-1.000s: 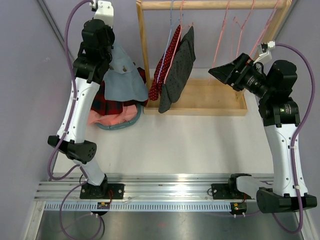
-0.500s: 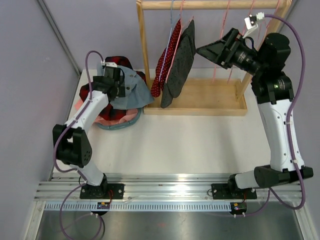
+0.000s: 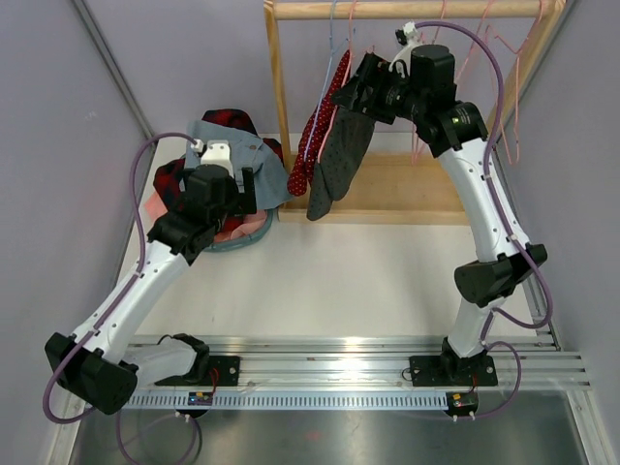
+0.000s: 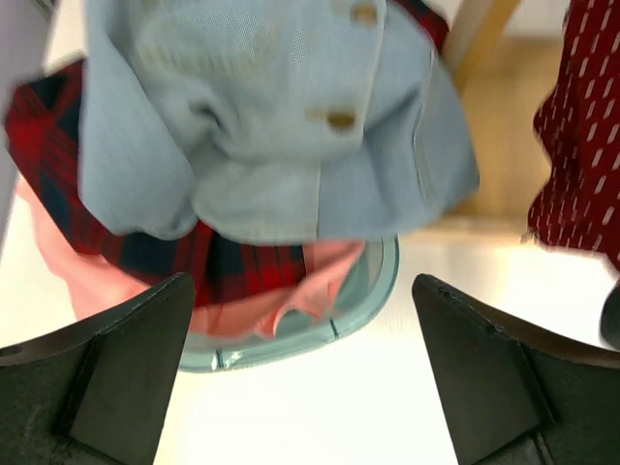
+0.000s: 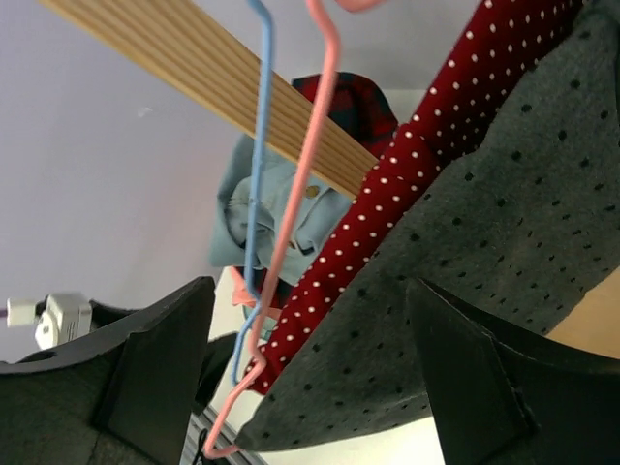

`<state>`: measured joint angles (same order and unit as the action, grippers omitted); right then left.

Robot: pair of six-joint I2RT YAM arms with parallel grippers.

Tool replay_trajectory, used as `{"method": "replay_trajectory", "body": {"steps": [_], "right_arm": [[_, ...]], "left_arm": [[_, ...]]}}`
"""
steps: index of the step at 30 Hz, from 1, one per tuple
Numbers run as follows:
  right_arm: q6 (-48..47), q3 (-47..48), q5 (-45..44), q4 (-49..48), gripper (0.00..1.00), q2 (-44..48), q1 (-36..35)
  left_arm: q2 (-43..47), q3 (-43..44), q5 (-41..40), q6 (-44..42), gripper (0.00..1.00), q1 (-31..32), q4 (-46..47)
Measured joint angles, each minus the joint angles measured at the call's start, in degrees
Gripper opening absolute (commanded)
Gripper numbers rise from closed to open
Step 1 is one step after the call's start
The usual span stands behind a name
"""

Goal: Remove the skirt from the hanger

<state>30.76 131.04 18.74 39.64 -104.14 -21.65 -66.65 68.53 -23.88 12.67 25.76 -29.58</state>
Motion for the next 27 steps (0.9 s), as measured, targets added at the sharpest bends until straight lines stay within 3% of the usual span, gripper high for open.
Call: {"method": "replay_trajectory", "body": {"steps": [7,13,14,17,23,27], "right_arm": [[-1.2,0.0,-5.9,0.5,0.78,-3.1,-2.5],[-0.6,0.7,-7.3,-1.1,0.35,-4.8,-3.9],[-0.5,0.7,-7.4,-1.3,0.18,-5.0,-4.0],[0.4,0.7,-7.7,-1.7,0.00,-5.7,-4.5],[0.3,0.7,-9.4,-0.7,0.00,-5.6,-4.5],[-1.3,0.7,-11.3,1.5,0.00,-4.1,-4.5]], "left_arm": [[5.6,-9.6,3.2,1.5,0.99,1.8,-0.3],[5.7,-10.1,4.0,1.7,0.99,3.0,0.6],[5.7,-10.1,4.1,1.8,0.99,3.1,0.8],[5.7,-10.1,4.2,1.8,0.99,3.1,1.0],[6.0,-10.1,4.0,1.4,0.99,3.9,1.0],[7.0,-9.4,2.4,0.0,0.99,8.1,0.5]]}}
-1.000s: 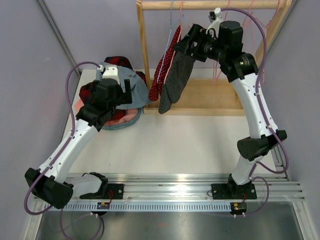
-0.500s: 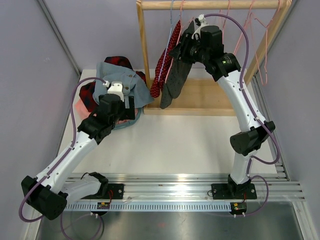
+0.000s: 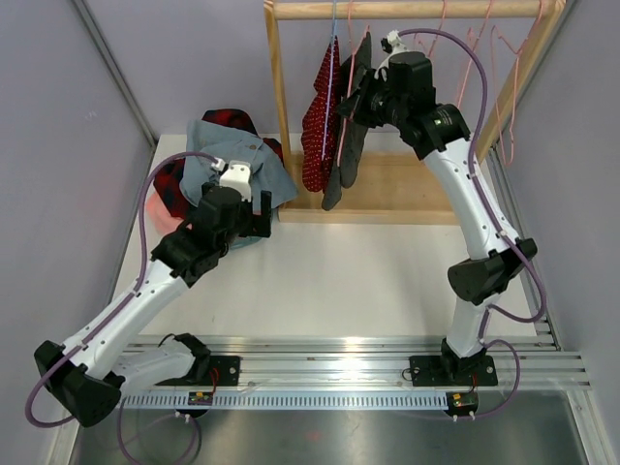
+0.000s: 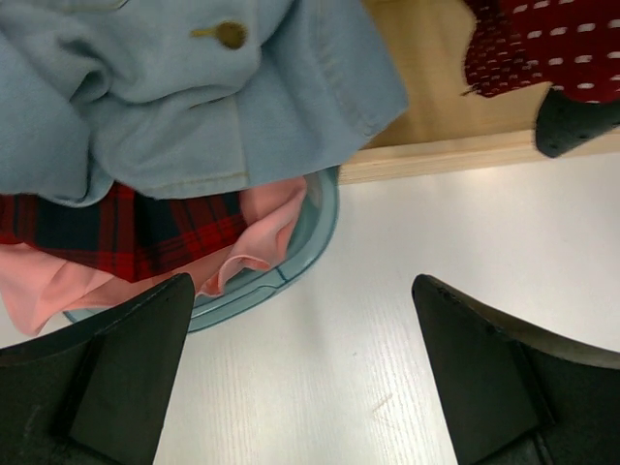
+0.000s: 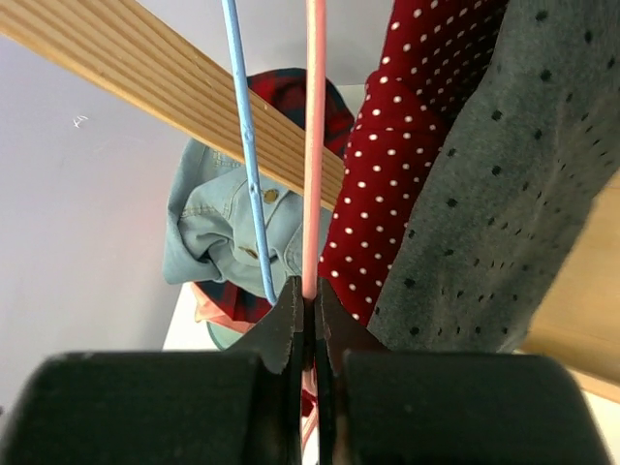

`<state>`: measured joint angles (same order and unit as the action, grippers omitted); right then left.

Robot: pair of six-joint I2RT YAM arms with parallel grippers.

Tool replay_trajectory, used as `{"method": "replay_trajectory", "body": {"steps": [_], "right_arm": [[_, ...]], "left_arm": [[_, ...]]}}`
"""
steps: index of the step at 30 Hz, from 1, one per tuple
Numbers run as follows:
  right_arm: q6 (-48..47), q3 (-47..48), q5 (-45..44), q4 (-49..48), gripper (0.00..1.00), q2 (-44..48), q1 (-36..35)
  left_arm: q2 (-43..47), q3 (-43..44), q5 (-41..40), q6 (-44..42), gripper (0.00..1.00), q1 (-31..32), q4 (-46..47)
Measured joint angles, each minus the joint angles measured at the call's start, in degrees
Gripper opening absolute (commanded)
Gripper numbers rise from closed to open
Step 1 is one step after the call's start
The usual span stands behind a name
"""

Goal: Remove the skirt from the hanger

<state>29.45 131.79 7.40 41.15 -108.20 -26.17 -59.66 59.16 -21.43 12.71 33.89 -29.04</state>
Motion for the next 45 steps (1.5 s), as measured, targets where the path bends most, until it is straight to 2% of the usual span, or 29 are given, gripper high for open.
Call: {"method": "replay_trajectory", "body": {"steps": [6,13,18,25,26,27,29,30,31,33,40,45], "right_arm": [[-0.7,-3.4,-2.4,4.1,0.00,8.7,0.0],[-0.5,-8.8,-2.3,5.4,0.00,21.4,0.0],[0.8,-13.6,-2.2,5.5,0.00,28.5,0.0],[2.2,-13.9,-1.7,7.3,0.00,31.1,0.0],[2.4,-13.9,-1.6,7.8,0.00,31.4,0.0],[2.7,-13.9,-1.4,8.3,0.00,31.8,0.0],[3.2,-14.0,-0.8,9.1,0.00,32.9,0.0],[3.4,-14.0,-0.7,9.5,0.00,33.4,0.0],[3.6,-14.2,-0.4,9.8,0.00,34.2,0.0],[3.8,-14.5,-0.4,10.2,0.00,35.7,0.0],[3.8,-15.2,-0.5,11.1,0.00,39.1,0.0],[3.3,-11.7,-1.0,13.4,0.00,35.8,0.0]], "left_arm": [[1.4,6.1,0.7,-4.2,0.99,12.5,1.9],[0.2,8.0,6.3,-9.2,0.99,26.8,11.8],[-4.7,7.8,10.2,-8.7,0.99,32.3,19.7],[-14.6,10.4,10.6,-8.6,0.98,36.6,24.3],[-15.9,11.1,10.3,-8.9,0.94,37.0,24.6],[-17.0,11.8,9.8,-9.1,0.76,37.2,24.9],[-18.3,12.8,9.0,-9.5,0.56,37.4,25.9],[-18.8,13.3,8.5,-9.9,0.29,37.4,26.2],[-19.0,13.7,8.0,-10.0,0.18,37.4,26.6],[-19.3,14.4,6.9,-10.9,0.02,37.4,27.3],[-19.2,14.7,5.2,-11.6,0.00,37.9,29.2],[-14.4,4.2,4.5,-9.1,0.00,40.7,33.3]]}}
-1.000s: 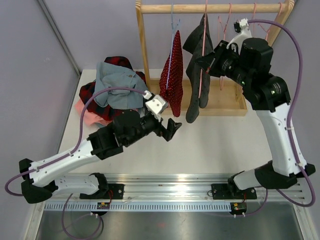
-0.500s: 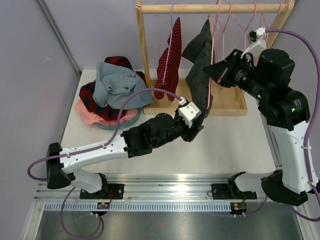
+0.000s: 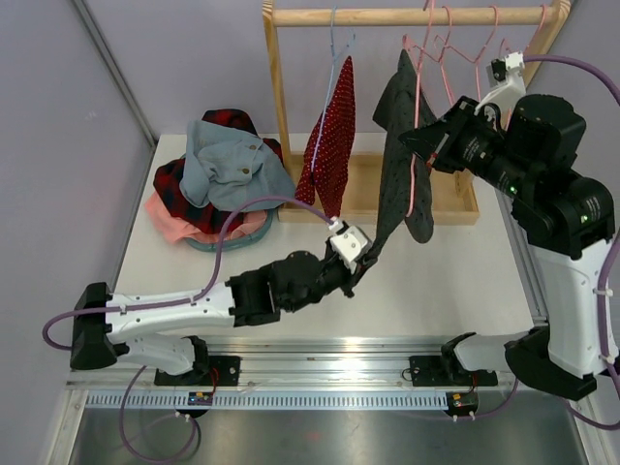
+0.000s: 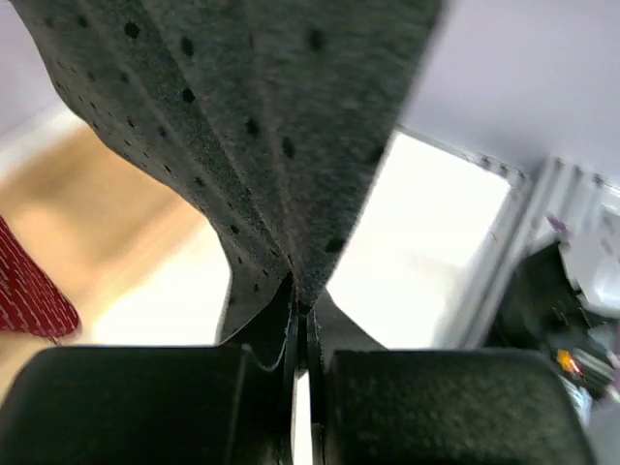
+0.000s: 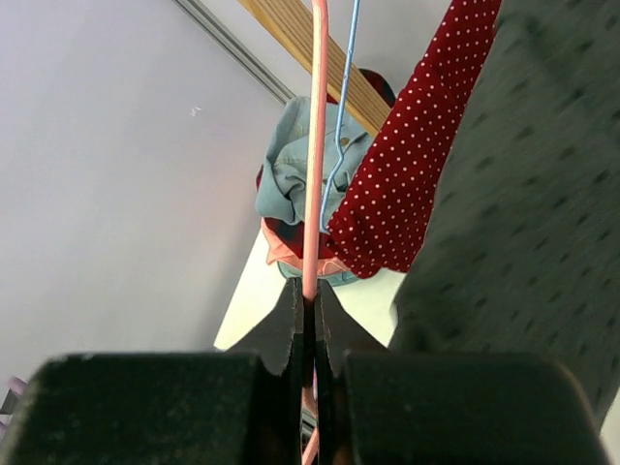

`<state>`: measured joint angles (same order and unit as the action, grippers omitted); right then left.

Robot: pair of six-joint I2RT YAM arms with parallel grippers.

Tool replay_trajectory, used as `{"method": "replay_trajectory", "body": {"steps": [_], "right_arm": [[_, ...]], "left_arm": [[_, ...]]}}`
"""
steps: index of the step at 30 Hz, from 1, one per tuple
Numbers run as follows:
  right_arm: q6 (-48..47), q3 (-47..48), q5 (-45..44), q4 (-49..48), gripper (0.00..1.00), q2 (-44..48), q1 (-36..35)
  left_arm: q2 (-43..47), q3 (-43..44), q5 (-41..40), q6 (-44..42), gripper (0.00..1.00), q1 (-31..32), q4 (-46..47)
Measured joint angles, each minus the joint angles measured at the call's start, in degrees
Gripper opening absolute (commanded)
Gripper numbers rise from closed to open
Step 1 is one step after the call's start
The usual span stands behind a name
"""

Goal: Remove the skirt from the hanger

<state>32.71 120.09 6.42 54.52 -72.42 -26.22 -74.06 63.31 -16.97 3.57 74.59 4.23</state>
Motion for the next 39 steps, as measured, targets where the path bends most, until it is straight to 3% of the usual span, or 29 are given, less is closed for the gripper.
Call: {"method": "replay_trajectory", "body": {"steps": [4,9,14,18,23,27,33,39], "right_arm": [[-1.8,8.1,-0.2,5.5,0.00,-6.6,-0.3],[-5.0,16.7,-1.1,11.9,0.00,-12.3,-0.8],[-5.2,14.3,-3.8,5.2,0.00,-10.6,-0.5],[-4.5,7.8,-4.3,0.3,0.00,-8.2,-0.2],[-2.7,4.7,-2.3,-5.6,0.00,-11.3,2.3],[-0.2,3.3,0.9,-10.9,0.00,-15.5,5.4],[4.9,1.7,7.3,-16.8,0.00,-19.8,9.8],[8.8,-1.3,12.7,-21.8,0.00,-22.6,12.2]], "left_arm": [[5.4,-13.6,-3.0,6.1,0.00,6.2,4.6],[8.9,-26.1,-12.2,19.0,0.00,21.5,3.8],[9.7,-26.8,-18.9,32.9,0.00,37.5,-12.9],[9.7,-23.5,-23.2,38.0,0.00,40.5,-24.9],[8.7,-13.5,-30.8,38.9,0.00,40.5,-36.4],[8.8,-5.0,-35.8,34.7,0.00,37.9,-42.5],[14.8,-2.1,-35.4,18.3,0.00,20.9,-41.7],[15.0,6.7,-30.9,3.4,0.00,2.4,-39.7]]}}
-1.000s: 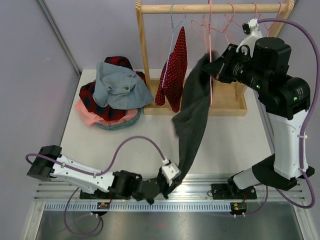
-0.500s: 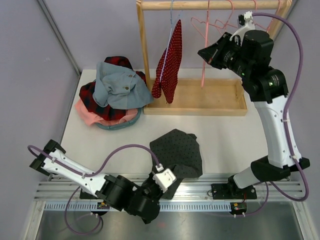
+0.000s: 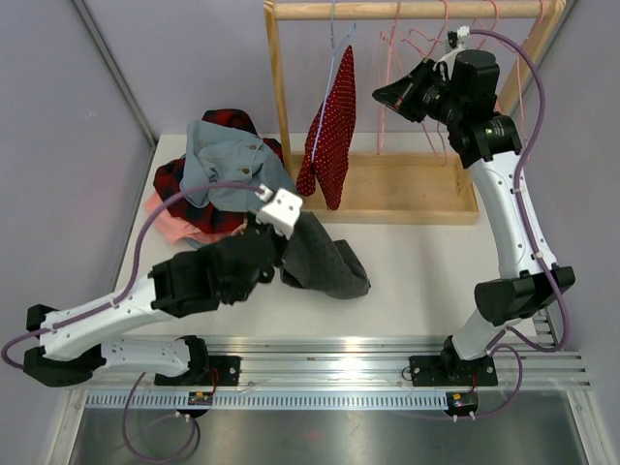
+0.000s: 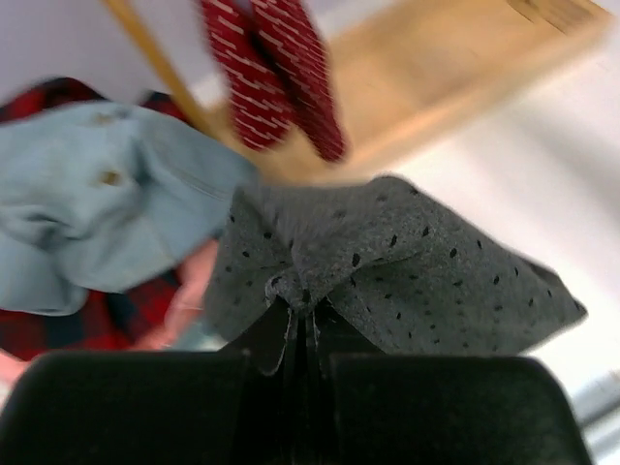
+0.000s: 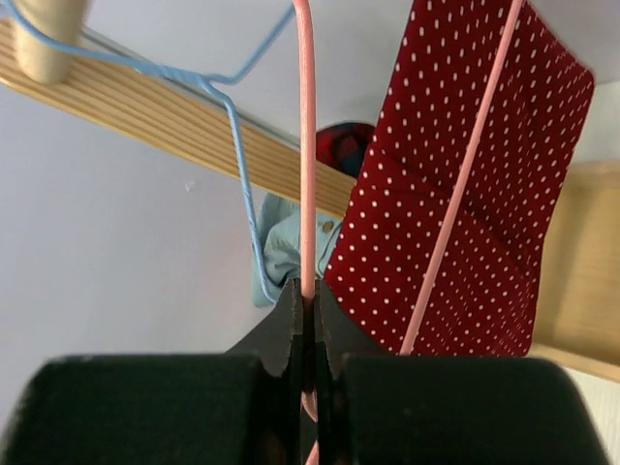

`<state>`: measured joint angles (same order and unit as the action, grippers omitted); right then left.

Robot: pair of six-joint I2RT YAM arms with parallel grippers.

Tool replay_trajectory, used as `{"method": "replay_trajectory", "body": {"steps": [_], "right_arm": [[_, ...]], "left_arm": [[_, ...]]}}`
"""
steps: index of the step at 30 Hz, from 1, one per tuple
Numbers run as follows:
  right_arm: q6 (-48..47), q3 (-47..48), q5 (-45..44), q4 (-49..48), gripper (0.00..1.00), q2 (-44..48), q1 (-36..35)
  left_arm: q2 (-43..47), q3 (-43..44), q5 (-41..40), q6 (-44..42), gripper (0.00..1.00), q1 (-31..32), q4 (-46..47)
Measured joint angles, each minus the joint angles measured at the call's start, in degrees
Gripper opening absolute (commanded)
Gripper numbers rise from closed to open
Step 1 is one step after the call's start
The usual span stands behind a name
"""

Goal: Remove the skirt from the hanger

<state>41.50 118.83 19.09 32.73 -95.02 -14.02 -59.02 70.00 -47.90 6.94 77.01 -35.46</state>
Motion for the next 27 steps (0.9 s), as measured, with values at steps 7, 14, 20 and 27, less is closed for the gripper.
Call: {"method": "replay_trajectory", "body": {"steps": [7,14,20,27], "right_arm": [[1.0,-9.5,3.3,-6.2,0.00,0.1,0.2],[0.2,-18.0,4.1,-7.4,0.92,6.8,0.4],[-1.6,-25.1,4.4,-6.3,0.94,12.8,0.4],[-3.0,-28.6,7.3,-6.6,0.94,19.5,0.4]], "left_arm": [[-4.0,15.6,5.8,-12.0,0.00,-20.2,2.2],[-17.3,37.6,16.2,-15.5,0.00,-44.2,2.9],[-38.3,69.7,25.3,-13.8,0.00,-58.3,2.7],[-38.1,52.9,28.8,-7.3,0.09,-65.1,12.5]]}}
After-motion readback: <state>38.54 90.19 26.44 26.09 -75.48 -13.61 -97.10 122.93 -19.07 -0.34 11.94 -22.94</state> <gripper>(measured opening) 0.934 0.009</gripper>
